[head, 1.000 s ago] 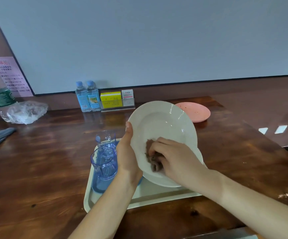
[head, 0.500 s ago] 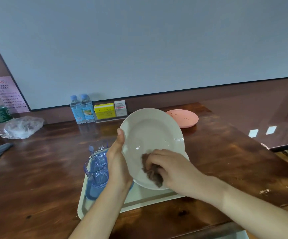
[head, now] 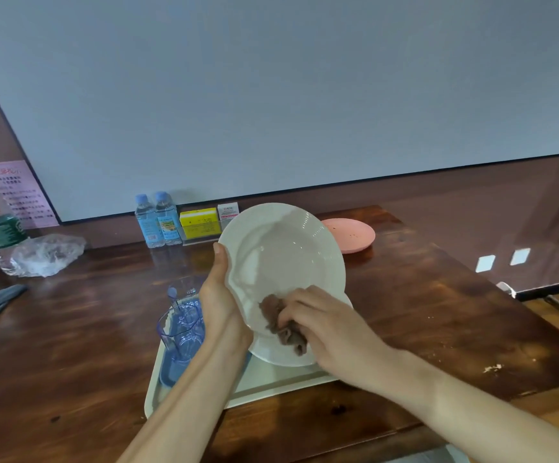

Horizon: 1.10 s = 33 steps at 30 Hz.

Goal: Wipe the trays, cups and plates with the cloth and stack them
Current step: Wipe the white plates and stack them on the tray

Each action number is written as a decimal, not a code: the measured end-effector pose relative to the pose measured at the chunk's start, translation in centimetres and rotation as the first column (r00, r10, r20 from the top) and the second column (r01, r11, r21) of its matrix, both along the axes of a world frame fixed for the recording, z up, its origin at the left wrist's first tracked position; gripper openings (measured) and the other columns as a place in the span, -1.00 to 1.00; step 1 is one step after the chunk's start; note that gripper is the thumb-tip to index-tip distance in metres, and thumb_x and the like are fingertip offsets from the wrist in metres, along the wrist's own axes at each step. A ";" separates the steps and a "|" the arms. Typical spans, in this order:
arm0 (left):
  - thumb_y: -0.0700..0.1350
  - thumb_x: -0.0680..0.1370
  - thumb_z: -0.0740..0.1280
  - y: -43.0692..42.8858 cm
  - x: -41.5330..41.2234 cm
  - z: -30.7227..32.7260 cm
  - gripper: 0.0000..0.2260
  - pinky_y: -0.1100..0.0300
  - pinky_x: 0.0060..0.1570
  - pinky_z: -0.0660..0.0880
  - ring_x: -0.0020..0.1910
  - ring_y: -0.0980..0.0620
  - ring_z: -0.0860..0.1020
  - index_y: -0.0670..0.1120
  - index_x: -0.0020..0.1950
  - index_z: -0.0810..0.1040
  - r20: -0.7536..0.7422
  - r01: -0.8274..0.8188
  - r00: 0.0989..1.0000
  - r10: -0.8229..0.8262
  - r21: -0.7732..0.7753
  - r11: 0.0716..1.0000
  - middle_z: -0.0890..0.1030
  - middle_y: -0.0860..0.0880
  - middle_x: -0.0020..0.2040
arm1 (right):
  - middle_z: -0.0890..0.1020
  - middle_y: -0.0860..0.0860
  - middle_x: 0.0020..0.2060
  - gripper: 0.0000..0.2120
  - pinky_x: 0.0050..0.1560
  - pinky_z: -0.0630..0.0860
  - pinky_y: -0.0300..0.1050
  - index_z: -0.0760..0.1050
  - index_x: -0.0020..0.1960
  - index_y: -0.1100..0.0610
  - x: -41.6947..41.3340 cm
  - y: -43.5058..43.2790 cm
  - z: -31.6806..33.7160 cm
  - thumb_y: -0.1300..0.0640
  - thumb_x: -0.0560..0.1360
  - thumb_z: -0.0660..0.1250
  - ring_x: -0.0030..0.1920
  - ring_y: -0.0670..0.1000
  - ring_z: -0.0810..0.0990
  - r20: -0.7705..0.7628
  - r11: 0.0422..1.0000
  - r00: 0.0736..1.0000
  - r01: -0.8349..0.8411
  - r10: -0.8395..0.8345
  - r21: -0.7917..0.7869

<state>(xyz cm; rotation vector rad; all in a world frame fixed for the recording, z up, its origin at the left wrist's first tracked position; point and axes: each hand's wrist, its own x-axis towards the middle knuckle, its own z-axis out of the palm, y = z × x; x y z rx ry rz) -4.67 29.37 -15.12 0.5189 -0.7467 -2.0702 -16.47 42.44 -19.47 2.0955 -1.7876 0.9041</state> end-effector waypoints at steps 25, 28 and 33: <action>0.27 0.68 0.23 -4.0 1.9 1.6 -0.52 0.07 -0.19 0.71 -0.13 -0.03 0.68 -0.09 0.23 0.68 0.310 0.054 0.951 0.007 -0.188 0.981 0.73 -0.09 -0.03 | 0.61 -0.07 -0.04 -0.77 0.00 0.55 0.05 0.47 0.05 0.06 -0.6 -1.7 5.0 0.36 0.54 0.23 0.03 0.06 0.63 0.176 0.926 0.983 0.028 0.043 -0.377; 0.28 0.67 0.24 -4.1 2.1 1.3 -0.45 0.01 0.02 0.65 -0.07 -0.01 0.61 -0.18 0.23 0.68 0.346 0.043 0.938 0.030 -0.202 0.978 0.69 -0.13 -0.01 | 0.66 -0.02 -0.07 -0.74 0.09 0.63 -0.06 0.47 0.11 0.14 -1.1 -2.3 6.9 0.45 0.60 0.19 0.04 0.03 0.71 0.651 0.918 0.752 0.180 0.104 -0.354; 0.06 0.68 0.35 -4.1 1.6 -0.8 -0.75 0.11 0.10 0.56 0.08 0.05 0.62 -0.03 0.27 0.65 0.342 -0.078 0.924 0.170 -0.268 0.960 0.67 -0.07 0.10 | 0.73 0.05 -0.11 -0.85 -0.20 0.60 -0.14 0.64 0.11 0.14 -4.6 -3.0 6.6 0.29 0.67 0.30 -0.17 0.03 0.68 0.974 0.899 0.200 0.398 0.111 -0.184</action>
